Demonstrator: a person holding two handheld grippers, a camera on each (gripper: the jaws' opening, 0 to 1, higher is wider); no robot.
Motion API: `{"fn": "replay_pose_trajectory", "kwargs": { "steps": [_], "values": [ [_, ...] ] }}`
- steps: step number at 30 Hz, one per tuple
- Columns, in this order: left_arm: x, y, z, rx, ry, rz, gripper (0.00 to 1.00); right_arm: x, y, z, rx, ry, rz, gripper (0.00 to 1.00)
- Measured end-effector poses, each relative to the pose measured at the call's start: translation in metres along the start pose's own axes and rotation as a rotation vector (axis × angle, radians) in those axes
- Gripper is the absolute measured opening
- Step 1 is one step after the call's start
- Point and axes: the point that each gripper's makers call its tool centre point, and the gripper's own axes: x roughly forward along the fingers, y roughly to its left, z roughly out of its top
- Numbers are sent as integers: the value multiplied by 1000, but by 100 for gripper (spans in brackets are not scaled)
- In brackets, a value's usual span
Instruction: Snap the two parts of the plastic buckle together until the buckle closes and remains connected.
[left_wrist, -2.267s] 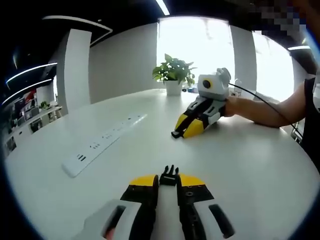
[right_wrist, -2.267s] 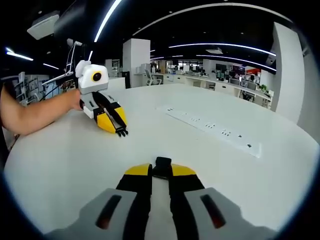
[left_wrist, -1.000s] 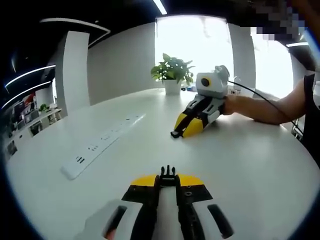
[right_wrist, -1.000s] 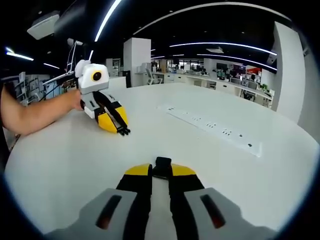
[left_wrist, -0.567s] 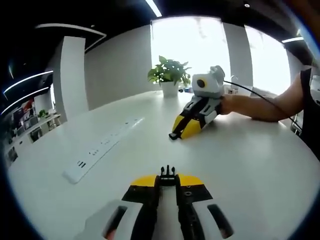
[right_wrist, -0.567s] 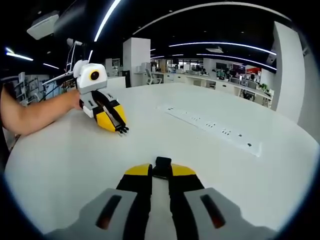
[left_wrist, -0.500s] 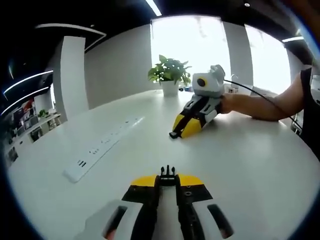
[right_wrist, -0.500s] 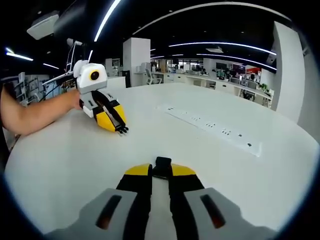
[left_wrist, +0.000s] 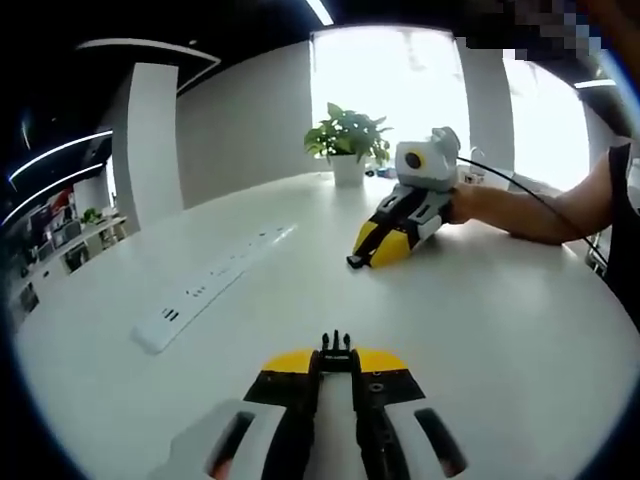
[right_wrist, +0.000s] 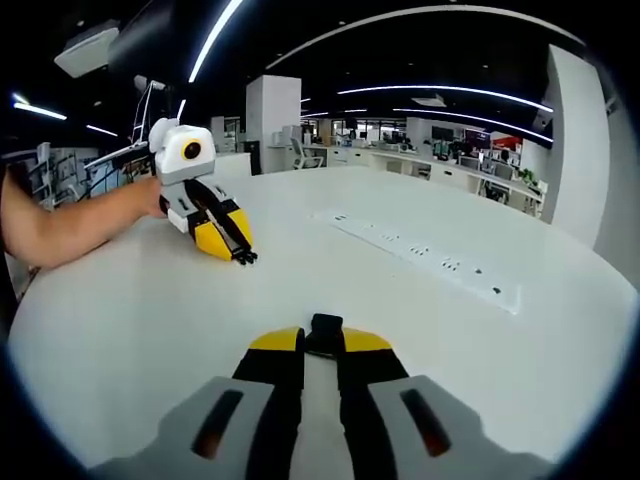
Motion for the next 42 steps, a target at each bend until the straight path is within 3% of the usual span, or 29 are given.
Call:
{"fn": "replay_pose_trajectory", "kwargs": {
  "steps": [14, 33, 42],
  "values": [
    [-9, -3, 14, -19, -31, -7, 11, -7, 3, 12, -5, -21, -4, 11],
    [-16, -11, 34, -45, -39, -19, 11, -23, 9, 43, -32, -58, -19, 11],
    [-20, -16, 41, -59, -63, -37, 11, -26, 10, 46, -39, -58, -21, 11]
  ]
}}
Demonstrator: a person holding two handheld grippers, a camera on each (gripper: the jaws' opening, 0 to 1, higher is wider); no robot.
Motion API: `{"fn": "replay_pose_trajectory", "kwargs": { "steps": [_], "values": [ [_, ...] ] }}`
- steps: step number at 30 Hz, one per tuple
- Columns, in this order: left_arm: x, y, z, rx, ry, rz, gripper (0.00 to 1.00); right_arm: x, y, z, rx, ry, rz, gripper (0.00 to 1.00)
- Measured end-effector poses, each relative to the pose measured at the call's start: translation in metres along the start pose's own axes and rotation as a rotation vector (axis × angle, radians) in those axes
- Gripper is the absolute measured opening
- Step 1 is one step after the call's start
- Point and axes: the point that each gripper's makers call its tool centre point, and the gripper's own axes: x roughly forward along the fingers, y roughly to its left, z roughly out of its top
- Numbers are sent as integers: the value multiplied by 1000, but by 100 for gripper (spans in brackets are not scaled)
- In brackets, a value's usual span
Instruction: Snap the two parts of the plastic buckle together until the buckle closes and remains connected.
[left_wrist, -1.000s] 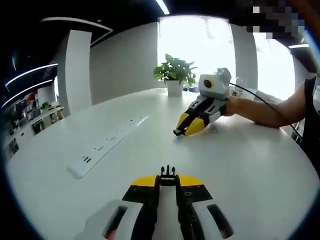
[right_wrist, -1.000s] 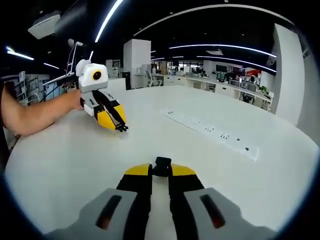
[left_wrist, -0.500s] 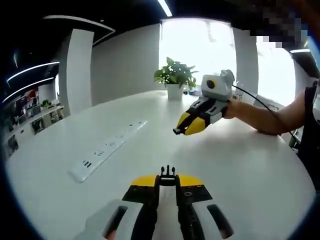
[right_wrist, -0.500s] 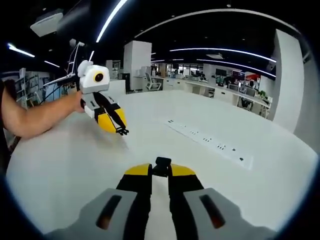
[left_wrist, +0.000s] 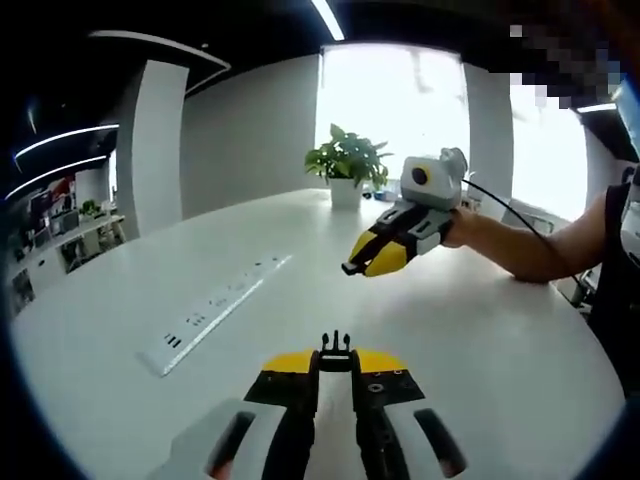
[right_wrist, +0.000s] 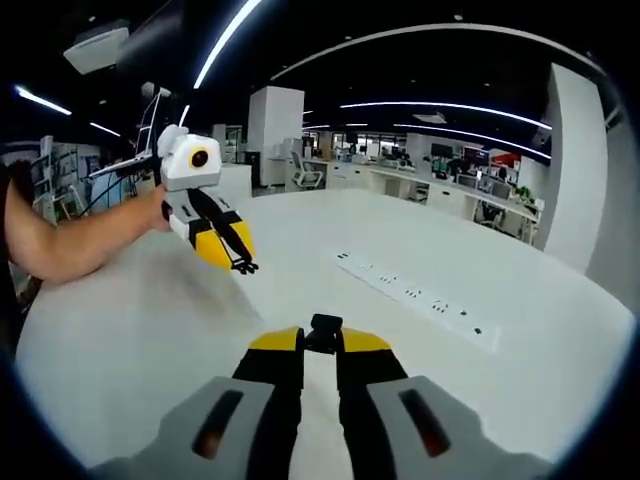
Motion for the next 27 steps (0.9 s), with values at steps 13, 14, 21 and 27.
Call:
{"fn": "replay_pose_trajectory", "kwargs": {
  "steps": [13, 14, 21, 27],
  "values": [
    [-6, -9, 13, 16, -13, -6, 11, -8, 4, 17, -14, -29, -5, 11],
    [-6, -8, 14, 20, -13, -5, 11, -8, 4, 18, -16, -31, -5, 11],
    [-8, -9, 14, 25, -11, -3, 11, -9, 4, 22, -27, -33, -7, 11],
    [-11, -12, 18, 31, -16, -2, 11, -11, 4, 24, -29, -38, -14, 11]
  ]
}}
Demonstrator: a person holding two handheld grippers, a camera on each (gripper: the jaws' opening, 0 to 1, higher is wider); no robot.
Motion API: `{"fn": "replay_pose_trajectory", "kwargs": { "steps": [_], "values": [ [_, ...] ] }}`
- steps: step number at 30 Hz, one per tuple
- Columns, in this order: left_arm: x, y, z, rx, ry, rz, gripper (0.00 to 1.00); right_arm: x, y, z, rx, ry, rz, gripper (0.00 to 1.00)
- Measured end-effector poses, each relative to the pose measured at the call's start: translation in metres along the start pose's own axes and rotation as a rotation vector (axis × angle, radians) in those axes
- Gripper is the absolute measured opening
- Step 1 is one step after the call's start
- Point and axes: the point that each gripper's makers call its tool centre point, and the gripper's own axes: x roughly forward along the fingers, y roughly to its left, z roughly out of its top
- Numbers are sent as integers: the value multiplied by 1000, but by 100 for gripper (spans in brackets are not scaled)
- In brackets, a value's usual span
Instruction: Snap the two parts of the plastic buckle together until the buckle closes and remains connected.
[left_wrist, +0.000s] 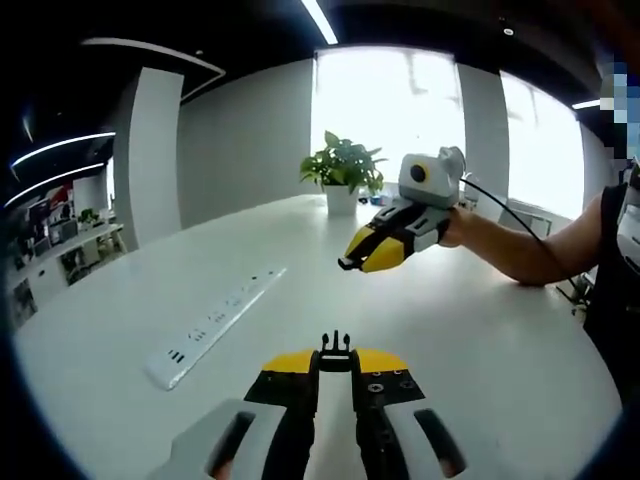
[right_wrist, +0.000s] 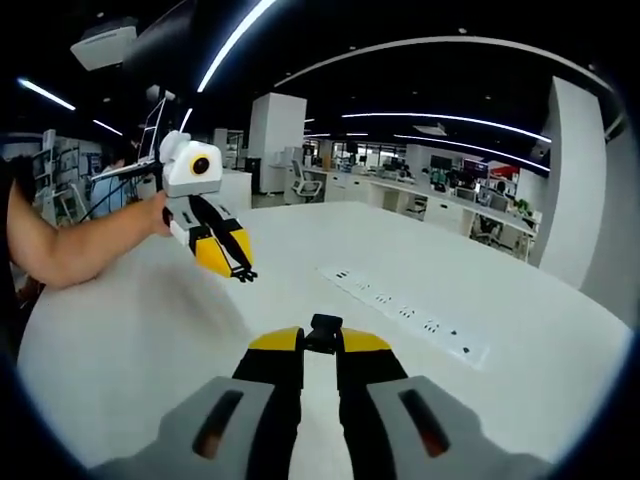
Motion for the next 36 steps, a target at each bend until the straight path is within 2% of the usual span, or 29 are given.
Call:
{"fn": "replay_pose_trajectory", "kwargs": {
  "steps": [10, 19, 23, 36],
  "values": [
    [-6, -12, 13, 32, 15, 7, 11, -10, 10, 22, -15, -19, 10, 11],
    [-20, -12, 31, 59, -10, 27, 11, -17, 10, 35, -32, -29, -5, 11],
    [-23, -9, 32, 52, -19, 37, 11, -19, 7, 37, -32, -36, -18, 11],
    [-19, -18, 34, 58, -25, 27, 11, -23, 10, 42, -39, -50, -19, 11]
  ]
}}
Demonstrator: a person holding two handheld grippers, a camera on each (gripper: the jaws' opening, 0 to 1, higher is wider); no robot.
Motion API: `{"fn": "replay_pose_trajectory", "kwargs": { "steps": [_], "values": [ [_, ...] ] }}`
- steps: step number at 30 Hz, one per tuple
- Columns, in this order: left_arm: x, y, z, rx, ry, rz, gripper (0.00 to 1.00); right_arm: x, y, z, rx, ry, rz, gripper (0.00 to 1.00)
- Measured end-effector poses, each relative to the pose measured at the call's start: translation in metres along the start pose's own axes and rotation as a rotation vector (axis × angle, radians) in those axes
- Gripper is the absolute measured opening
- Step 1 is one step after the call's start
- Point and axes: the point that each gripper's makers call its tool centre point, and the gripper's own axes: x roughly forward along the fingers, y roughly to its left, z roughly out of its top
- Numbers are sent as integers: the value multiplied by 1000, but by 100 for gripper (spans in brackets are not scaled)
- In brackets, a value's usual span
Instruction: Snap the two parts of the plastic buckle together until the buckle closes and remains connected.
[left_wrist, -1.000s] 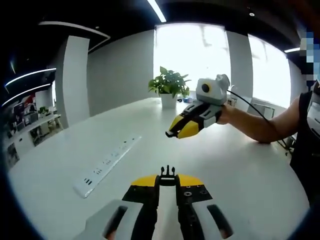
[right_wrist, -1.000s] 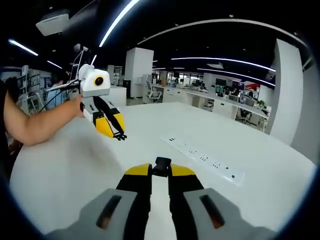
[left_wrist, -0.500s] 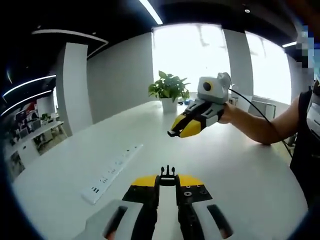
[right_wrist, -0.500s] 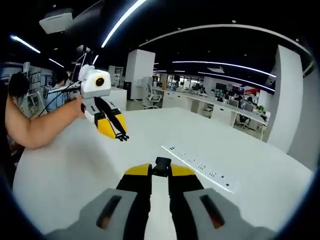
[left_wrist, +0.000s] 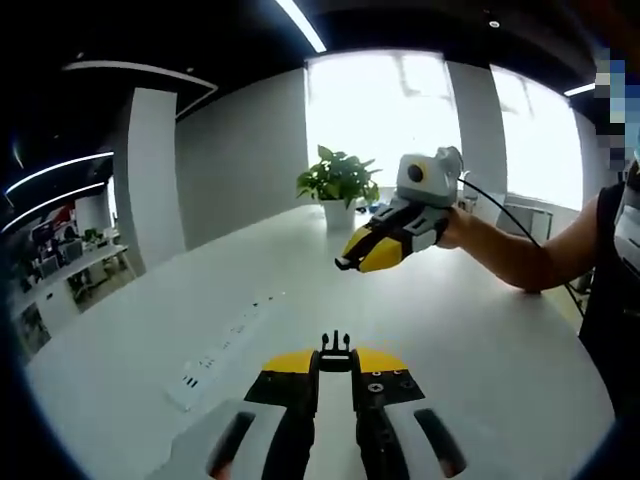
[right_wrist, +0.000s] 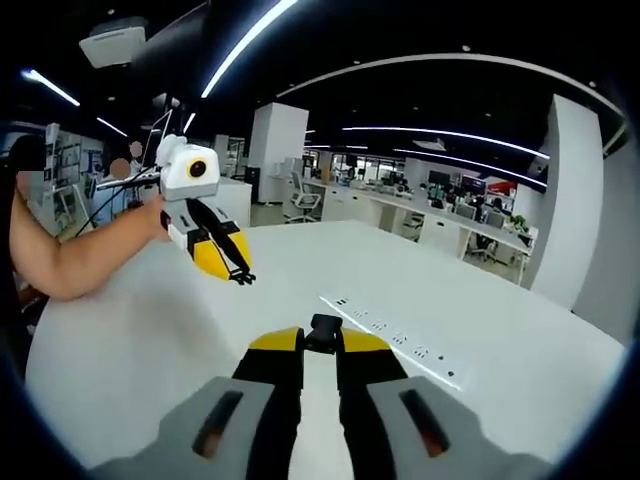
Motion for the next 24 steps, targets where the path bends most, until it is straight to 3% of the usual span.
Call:
{"fn": "replay_pose_trajectory", "kwargs": {
  "steps": [7, 12, 24],
  "values": [
    [4, -8, -3, 9, 19, -1, 11, -6, 5, 2, 5, -12, -1, 11],
    [1, -15, 1, 14, 1, -12, 11, -11, 6, 6, 8, -22, -3, 11],
    [-3, -25, -2, 3, 19, -7, 11, -17, 18, 7, 1, -2, 4, 11]
  ]
}}
